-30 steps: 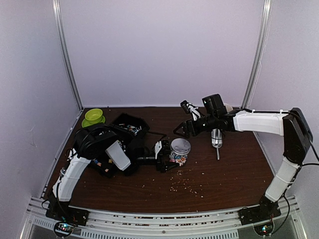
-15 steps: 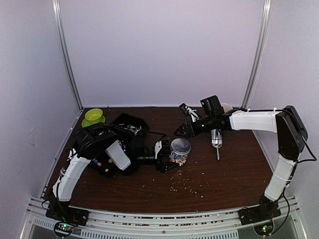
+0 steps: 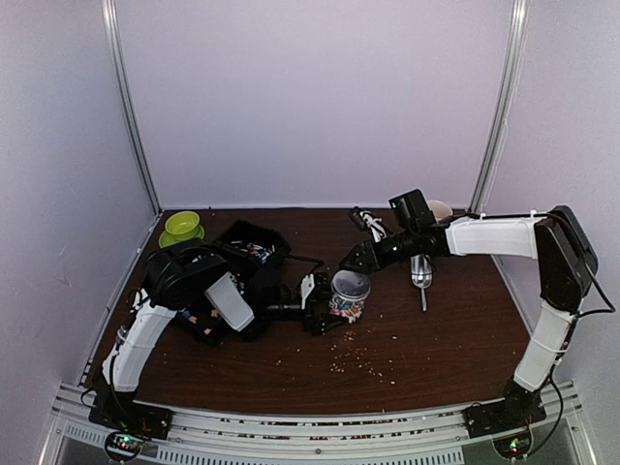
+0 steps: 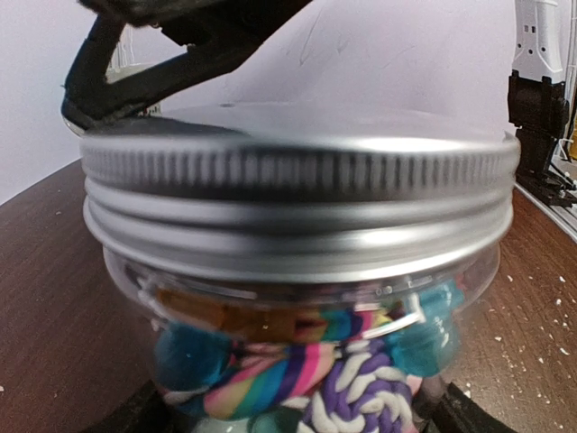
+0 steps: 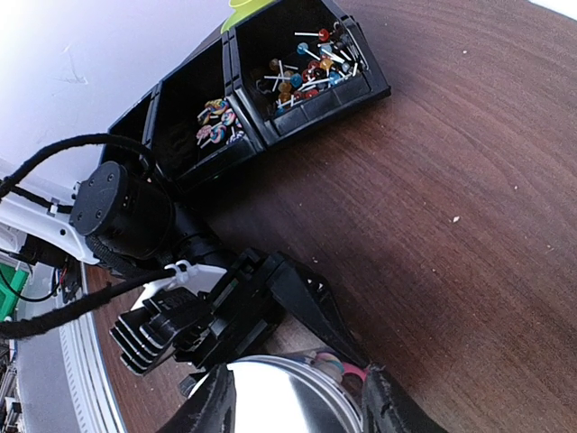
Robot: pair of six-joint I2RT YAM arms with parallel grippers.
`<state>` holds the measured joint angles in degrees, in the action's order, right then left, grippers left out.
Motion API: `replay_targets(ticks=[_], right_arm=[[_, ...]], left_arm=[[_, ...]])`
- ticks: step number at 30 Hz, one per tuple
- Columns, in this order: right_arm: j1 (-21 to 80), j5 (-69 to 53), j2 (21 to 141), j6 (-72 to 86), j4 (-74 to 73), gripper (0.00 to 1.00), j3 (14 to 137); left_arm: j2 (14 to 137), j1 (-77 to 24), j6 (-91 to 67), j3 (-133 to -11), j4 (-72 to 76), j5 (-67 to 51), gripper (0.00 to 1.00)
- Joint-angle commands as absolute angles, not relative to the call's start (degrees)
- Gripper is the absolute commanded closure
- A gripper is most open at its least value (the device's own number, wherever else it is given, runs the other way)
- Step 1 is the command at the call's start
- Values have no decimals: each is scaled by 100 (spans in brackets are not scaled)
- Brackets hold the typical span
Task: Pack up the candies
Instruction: Screw the box lid onto the packing bottle.
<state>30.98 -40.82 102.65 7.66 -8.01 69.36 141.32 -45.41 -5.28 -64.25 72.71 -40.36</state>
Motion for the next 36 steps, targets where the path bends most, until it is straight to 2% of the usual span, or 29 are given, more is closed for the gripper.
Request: replay_targets(ticks=[1,36], right_arm=[[3094,-4175,10272,653,-860,52,6788],[3092,-3727,9583,541,-850,67,5901]], left_arm=[[14326,-4425,-694,-6407,6871,-4113,20],[14366,-4406,-795,-6456,6873,-4109,19]])
